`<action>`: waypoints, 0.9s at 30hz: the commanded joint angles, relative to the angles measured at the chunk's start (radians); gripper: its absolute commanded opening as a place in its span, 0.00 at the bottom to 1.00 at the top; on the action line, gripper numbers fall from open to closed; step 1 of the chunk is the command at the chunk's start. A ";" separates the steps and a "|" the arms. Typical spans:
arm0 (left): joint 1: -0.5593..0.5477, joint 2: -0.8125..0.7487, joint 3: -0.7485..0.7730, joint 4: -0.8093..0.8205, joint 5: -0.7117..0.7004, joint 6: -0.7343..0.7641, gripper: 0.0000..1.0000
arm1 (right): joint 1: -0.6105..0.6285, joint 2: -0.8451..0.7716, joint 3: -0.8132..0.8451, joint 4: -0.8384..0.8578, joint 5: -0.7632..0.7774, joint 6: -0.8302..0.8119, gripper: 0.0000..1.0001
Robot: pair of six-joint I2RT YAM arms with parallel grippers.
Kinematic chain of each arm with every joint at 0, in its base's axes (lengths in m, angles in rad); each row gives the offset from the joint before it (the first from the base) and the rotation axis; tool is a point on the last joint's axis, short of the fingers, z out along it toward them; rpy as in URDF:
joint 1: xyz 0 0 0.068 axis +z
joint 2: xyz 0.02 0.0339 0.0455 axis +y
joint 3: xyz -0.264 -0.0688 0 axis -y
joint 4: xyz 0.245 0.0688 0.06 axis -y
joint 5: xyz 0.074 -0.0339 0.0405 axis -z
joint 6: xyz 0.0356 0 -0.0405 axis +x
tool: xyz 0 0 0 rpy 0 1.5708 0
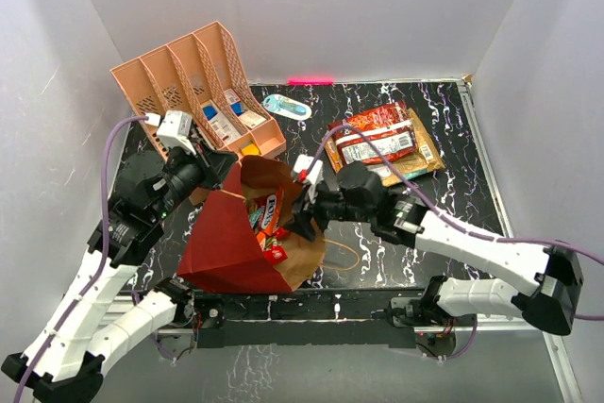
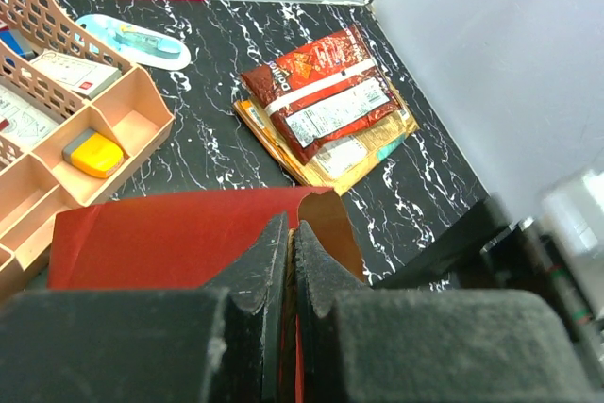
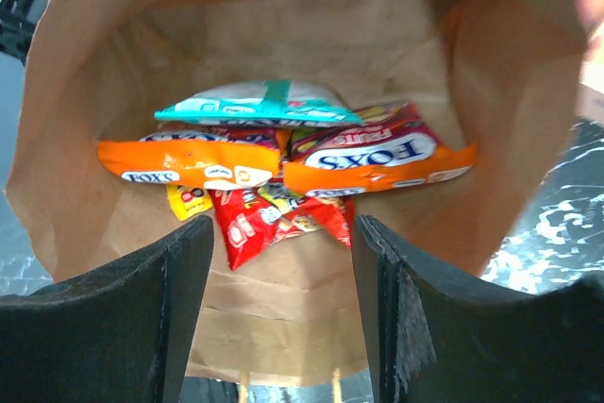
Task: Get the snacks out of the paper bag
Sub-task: Take out the snack from the paper bag.
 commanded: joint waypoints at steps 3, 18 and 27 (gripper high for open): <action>0.000 0.055 0.079 0.048 -0.007 0.003 0.00 | 0.154 0.103 -0.039 0.274 0.161 0.106 0.62; 0.000 0.079 0.082 0.022 -0.044 0.013 0.00 | 0.281 0.396 0.118 0.413 0.299 0.104 0.64; -0.001 -0.020 0.056 -0.082 -0.142 0.025 0.00 | 0.200 0.258 0.059 0.236 0.165 -0.460 0.70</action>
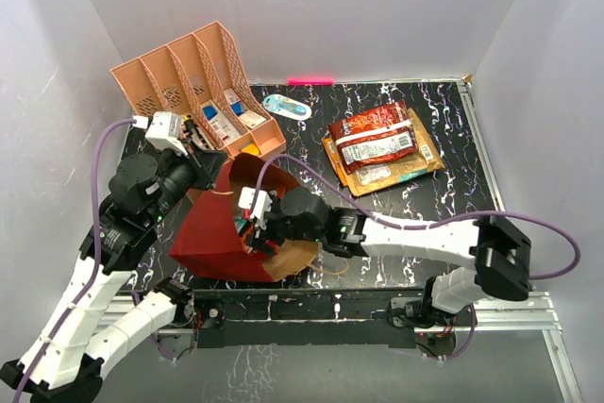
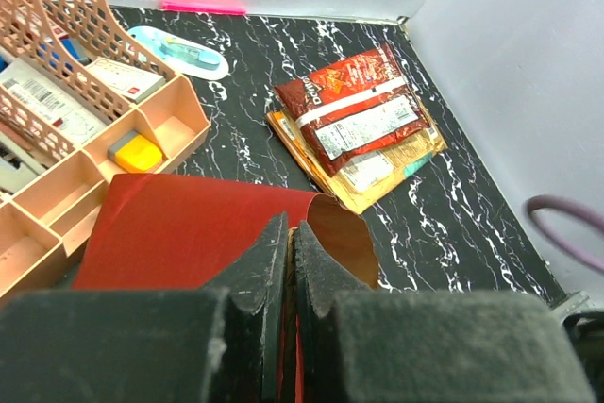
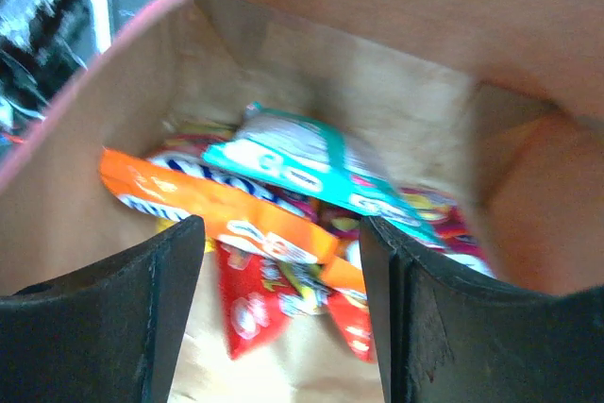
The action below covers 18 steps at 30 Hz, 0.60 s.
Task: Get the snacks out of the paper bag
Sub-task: Take out the snack from the paper bag.
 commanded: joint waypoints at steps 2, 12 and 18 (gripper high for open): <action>0.001 -0.025 0.014 -0.032 -0.059 0.010 0.00 | -0.117 -0.164 -0.043 -0.083 -0.175 -0.592 0.69; 0.001 -0.013 0.038 -0.030 -0.060 0.022 0.00 | -0.204 -0.104 0.028 -0.209 -0.387 -1.176 0.67; 0.000 -0.034 0.019 -0.016 -0.055 -0.006 0.00 | -0.205 0.034 0.115 -0.183 -0.410 -1.224 0.63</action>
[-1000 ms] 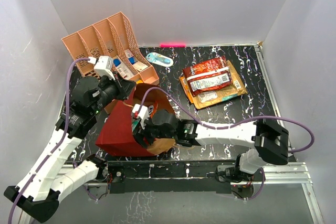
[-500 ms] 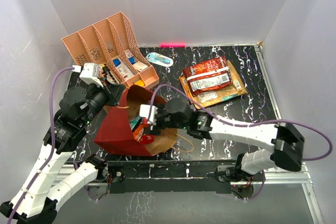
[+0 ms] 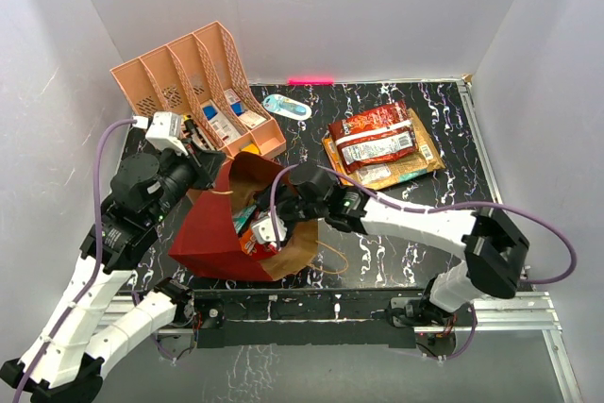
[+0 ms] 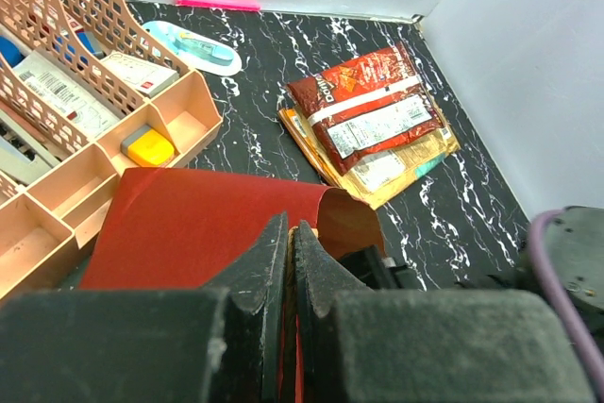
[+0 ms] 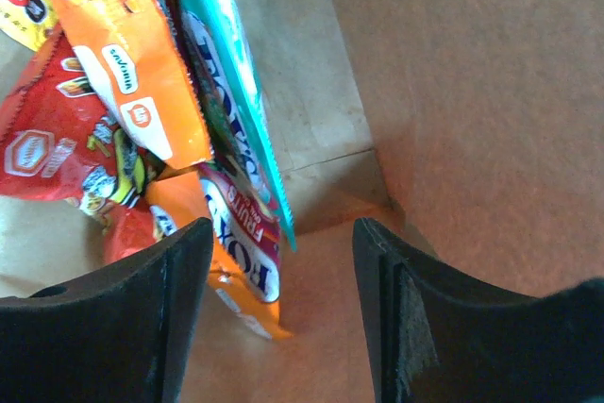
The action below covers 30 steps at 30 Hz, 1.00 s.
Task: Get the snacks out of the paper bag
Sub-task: Take out the snack from the paper bag.
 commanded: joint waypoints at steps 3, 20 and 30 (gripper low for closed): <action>-0.001 -0.036 -0.011 0.035 0.009 -0.042 0.00 | -0.006 0.120 0.129 0.025 -0.049 -0.145 0.60; 0.000 -0.041 -0.026 0.076 0.019 -0.055 0.00 | -0.006 0.386 0.323 -0.045 -0.008 -0.232 0.33; 0.001 -0.044 -0.023 0.064 -0.041 -0.055 0.00 | -0.070 0.118 0.257 -0.035 -0.102 -0.083 0.08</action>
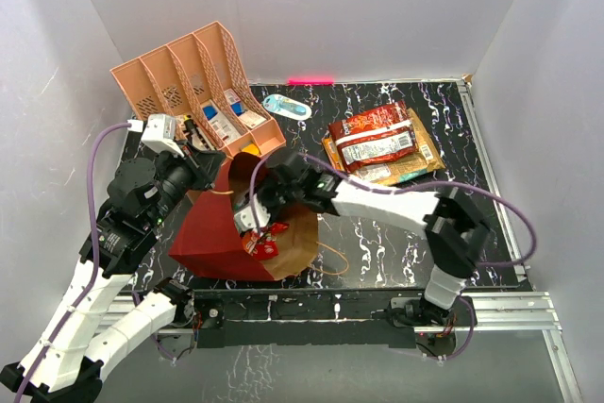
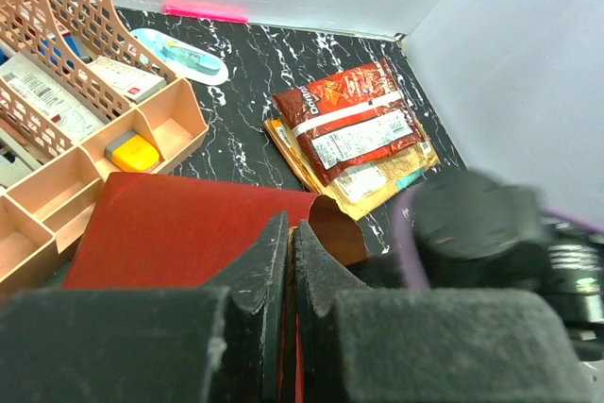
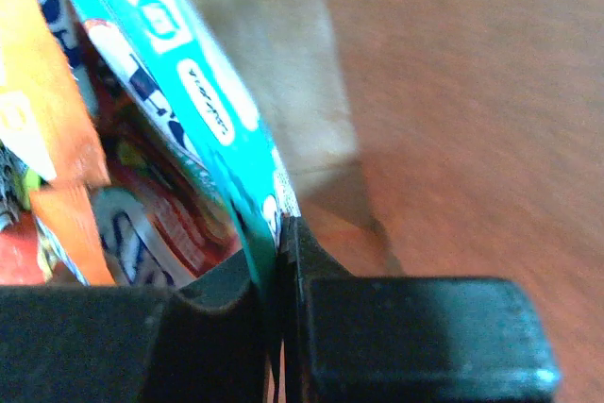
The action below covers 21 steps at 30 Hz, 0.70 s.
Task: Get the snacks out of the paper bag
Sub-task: Take out the snack from the paper bag.
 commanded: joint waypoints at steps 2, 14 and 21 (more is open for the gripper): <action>0.000 -0.010 0.003 0.016 -0.075 -0.010 0.00 | -0.055 -0.250 -0.035 0.050 -0.093 0.105 0.08; 0.001 0.017 0.036 -0.018 -0.132 -0.004 0.00 | -0.057 -0.765 -0.338 0.082 0.006 0.994 0.08; 0.000 0.027 0.052 -0.030 -0.149 0.004 0.00 | -0.057 -0.853 -0.184 -0.166 0.582 1.684 0.08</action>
